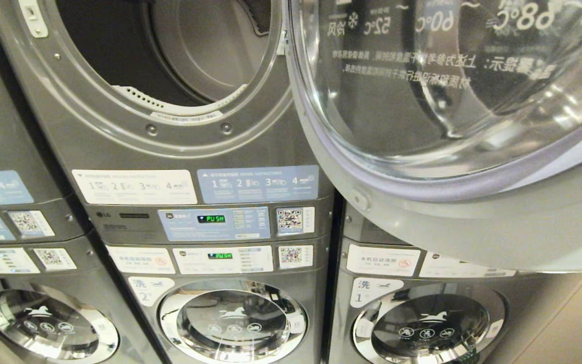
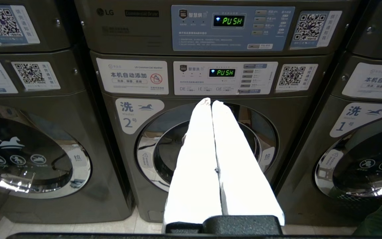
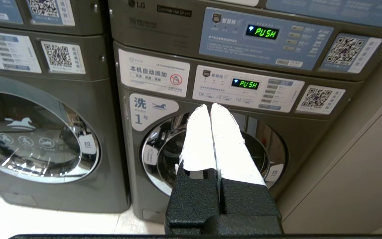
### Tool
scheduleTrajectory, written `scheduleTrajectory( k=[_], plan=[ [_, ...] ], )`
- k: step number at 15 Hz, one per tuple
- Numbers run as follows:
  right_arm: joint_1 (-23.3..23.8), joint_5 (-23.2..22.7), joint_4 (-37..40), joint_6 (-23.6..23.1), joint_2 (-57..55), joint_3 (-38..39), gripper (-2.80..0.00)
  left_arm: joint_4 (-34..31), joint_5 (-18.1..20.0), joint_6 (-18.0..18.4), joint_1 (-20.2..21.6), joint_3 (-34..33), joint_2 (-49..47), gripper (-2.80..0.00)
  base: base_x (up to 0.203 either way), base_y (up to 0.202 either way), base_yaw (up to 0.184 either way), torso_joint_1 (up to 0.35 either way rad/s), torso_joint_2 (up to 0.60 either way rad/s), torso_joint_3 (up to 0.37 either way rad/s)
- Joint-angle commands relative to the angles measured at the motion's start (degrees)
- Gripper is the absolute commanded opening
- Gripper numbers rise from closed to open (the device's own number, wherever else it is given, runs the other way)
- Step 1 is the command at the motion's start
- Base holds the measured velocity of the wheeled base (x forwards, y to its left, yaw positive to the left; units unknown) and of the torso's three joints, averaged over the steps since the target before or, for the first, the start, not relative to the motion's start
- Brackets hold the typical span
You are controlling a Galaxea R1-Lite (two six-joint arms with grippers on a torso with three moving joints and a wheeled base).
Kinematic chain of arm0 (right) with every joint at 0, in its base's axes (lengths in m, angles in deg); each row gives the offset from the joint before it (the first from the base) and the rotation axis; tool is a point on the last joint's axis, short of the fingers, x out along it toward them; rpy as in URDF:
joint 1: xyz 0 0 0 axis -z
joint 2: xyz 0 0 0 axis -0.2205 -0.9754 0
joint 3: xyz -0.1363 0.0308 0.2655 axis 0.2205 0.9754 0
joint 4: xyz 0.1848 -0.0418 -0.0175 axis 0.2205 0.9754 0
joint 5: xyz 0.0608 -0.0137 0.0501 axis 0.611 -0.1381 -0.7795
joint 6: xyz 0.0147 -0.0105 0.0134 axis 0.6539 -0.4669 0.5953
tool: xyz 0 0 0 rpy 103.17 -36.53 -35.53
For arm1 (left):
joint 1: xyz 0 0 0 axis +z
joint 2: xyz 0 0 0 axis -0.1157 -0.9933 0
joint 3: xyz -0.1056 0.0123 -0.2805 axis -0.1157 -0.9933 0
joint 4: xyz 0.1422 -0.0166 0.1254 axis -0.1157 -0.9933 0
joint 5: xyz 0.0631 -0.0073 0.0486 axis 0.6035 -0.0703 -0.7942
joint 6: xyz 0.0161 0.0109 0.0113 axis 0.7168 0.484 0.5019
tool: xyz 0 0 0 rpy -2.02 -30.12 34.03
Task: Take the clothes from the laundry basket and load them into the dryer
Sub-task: Close the dryer
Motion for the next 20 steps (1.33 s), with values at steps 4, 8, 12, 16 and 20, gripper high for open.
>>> scheduleTrajectory(
  k=[4, 8, 12, 16, 20],
  plan=[
    [0.0, 0.0, 0.1, -0.1, 0.0, 0.0, -2.8, 0.0, 0.0, 0.0, 0.0, 0.0, 0.1, -2.8, 0.0, 0.0, 0.0, 0.003, 0.0, 0.197],
    [0.0, -0.6, -0.4, -0.7, -0.5, -6.5, -2.8, 0.0, 0.0, 0.0, 0.0, 0.0, 0.1, -2.8, 0.0, 0.0, 0.0, -0.001, 0.0, 0.202],
    [0.0, -2.4, -0.6, 3.1, -15.3, -21.8, -2.8, 0.0, 0.0, 0.0, 0.0, 0.0, 0.0, -2.8, 0.0, 0.0, 0.0, 0.004, 0.0, 0.079],
    [-0.1, -7.8, -7.6, 7.1, -33.0, -32.0, -2.8, 0.0, 0.0, 0.1, 0.0, 0.0, 0.0, -2.8, 0.0, 0.0, 0.0, 0.0, 0.0, 0.0],
    [-0.1, -16.7, -23.6, 7.9, -47.1, -34.9, -2.8, 0.0, 0.1, 0.0, 0.0, 0.0, 0.0, -2.8, 0.0, 0.0, 0.0, 0.0, 0.0, 0.0]
  ],
)
